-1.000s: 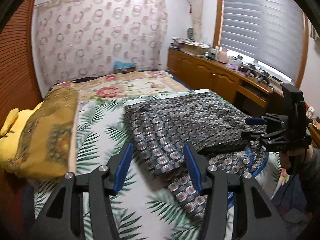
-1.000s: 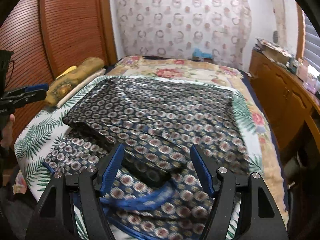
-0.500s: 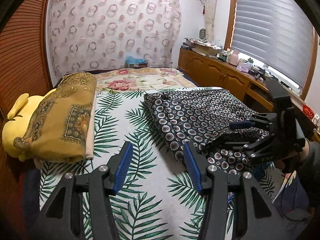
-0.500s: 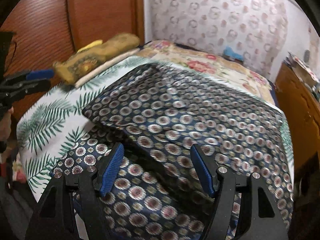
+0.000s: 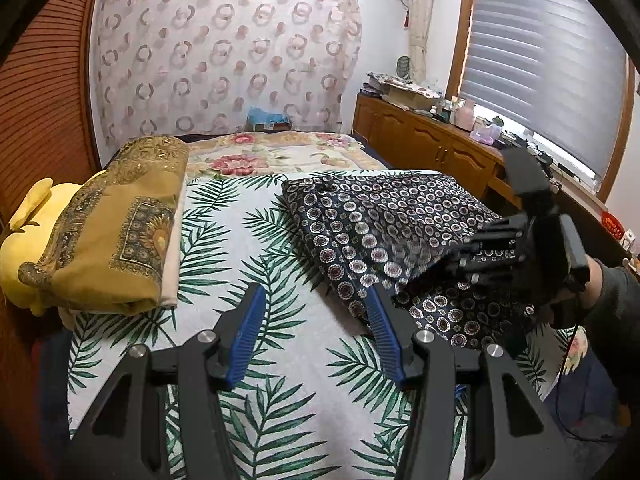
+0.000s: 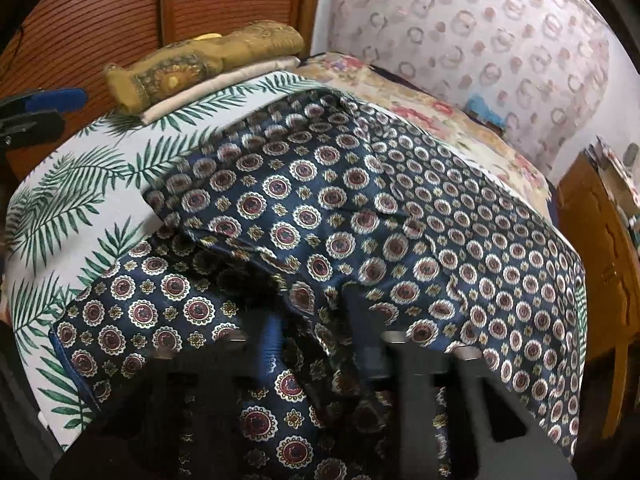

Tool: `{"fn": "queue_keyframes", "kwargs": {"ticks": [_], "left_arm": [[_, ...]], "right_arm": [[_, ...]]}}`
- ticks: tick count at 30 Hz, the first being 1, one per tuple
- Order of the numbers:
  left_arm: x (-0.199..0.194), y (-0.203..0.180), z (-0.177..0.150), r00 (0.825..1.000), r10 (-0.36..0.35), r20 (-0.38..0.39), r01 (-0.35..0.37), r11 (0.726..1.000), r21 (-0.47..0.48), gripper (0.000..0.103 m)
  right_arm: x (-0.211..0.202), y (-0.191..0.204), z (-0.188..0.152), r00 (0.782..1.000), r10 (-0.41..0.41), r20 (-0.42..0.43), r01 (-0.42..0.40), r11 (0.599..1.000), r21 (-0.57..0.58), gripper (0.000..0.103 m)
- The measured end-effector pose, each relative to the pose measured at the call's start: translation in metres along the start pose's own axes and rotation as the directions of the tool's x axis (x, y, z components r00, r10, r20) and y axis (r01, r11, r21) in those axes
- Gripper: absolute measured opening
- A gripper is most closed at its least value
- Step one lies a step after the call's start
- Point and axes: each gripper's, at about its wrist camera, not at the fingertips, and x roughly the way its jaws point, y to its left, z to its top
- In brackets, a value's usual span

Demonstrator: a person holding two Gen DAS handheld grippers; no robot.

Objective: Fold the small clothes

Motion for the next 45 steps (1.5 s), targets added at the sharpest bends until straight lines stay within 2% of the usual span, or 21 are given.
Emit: {"fn": "queue_keyframes", "kwargs": {"ticks": [3, 8, 12, 19, 22, 24, 26, 28, 29, 32, 35, 39, 45], "left_arm": [[0.001, -0.001, 0.001, 1.000, -0.004, -0.002, 0.004, 1.000, 0.002, 0.051], [0.002, -0.002, 0.000, 1.000, -0.013, -0.005, 0.013, 1.000, 0.002, 0.051], [0.004, -0.004, -0.001, 1.000, -0.018, -0.009, 0.018, 1.000, 0.004, 0.051], [0.008, -0.007, -0.002, 0.999, -0.032, -0.015, 0.032, 0.999, 0.015, 0.051], [0.009, -0.010, -0.001, 0.999, -0.038, -0.018, 0.038, 0.999, 0.020, 0.051], [0.011, -0.012, -0.001, 0.999, -0.042, -0.021, 0.043, 0.999, 0.022, 0.051], [0.013, -0.014, 0.001, 0.999, -0.044, -0.024, 0.045, 0.999, 0.026, 0.051], [0.015, -0.016, 0.002, 0.999, -0.047, -0.026, 0.048, 0.998, 0.030, 0.051], [0.015, -0.017, 0.002, 0.998, -0.049, -0.027, 0.049, 0.998, 0.032, 0.051], [0.018, -0.021, 0.002, 0.998, -0.051, -0.029, 0.052, 0.998, 0.036, 0.051], [0.020, -0.024, 0.002, 0.998, -0.053, -0.034, 0.055, 0.998, 0.039, 0.051], [0.022, -0.027, 0.003, 0.998, -0.054, -0.034, 0.055, 0.998, 0.039, 0.051], [0.024, -0.027, 0.004, 0.998, -0.055, -0.036, 0.056, 0.998, 0.041, 0.051]], "right_arm": [[-0.015, -0.011, 0.003, 0.998, 0.003, 0.058, -0.006, 0.999, 0.044, 0.007], [-0.041, -0.055, 0.011, 0.988, -0.021, 0.152, -0.008, 0.982, 0.190, 0.006], [-0.054, -0.097, 0.012, 0.982, -0.051, 0.181, -0.006, 0.953, 0.302, 0.005], [-0.070, -0.158, -0.002, 0.976, -0.176, 0.129, 0.101, 0.889, 0.447, 0.004], [-0.068, -0.179, -0.014, 0.971, -0.231, 0.060, 0.172, 0.851, 0.496, 0.004], [-0.067, -0.188, -0.024, 0.969, -0.244, 0.028, 0.197, 0.842, 0.502, 0.004], [-0.069, -0.188, -0.031, 0.967, -0.255, 0.017, 0.214, 0.844, 0.493, 0.005], [-0.072, -0.185, -0.035, 0.962, -0.274, 0.004, 0.239, 0.846, 0.477, 0.016], [-0.074, -0.182, -0.037, 0.959, -0.283, -0.004, 0.253, 0.850, 0.462, 0.025], [-0.082, -0.172, -0.041, 0.958, -0.285, 0.022, 0.251, 0.875, 0.414, 0.029], [-0.086, -0.155, -0.042, 0.959, -0.279, 0.050, 0.243, 0.899, 0.365, 0.045], [-0.084, -0.135, -0.037, 0.963, -0.258, 0.074, 0.223, 0.923, 0.312, 0.051], [-0.074, -0.102, -0.025, 0.976, -0.190, 0.103, 0.160, 0.955, 0.251, 0.051]]}}
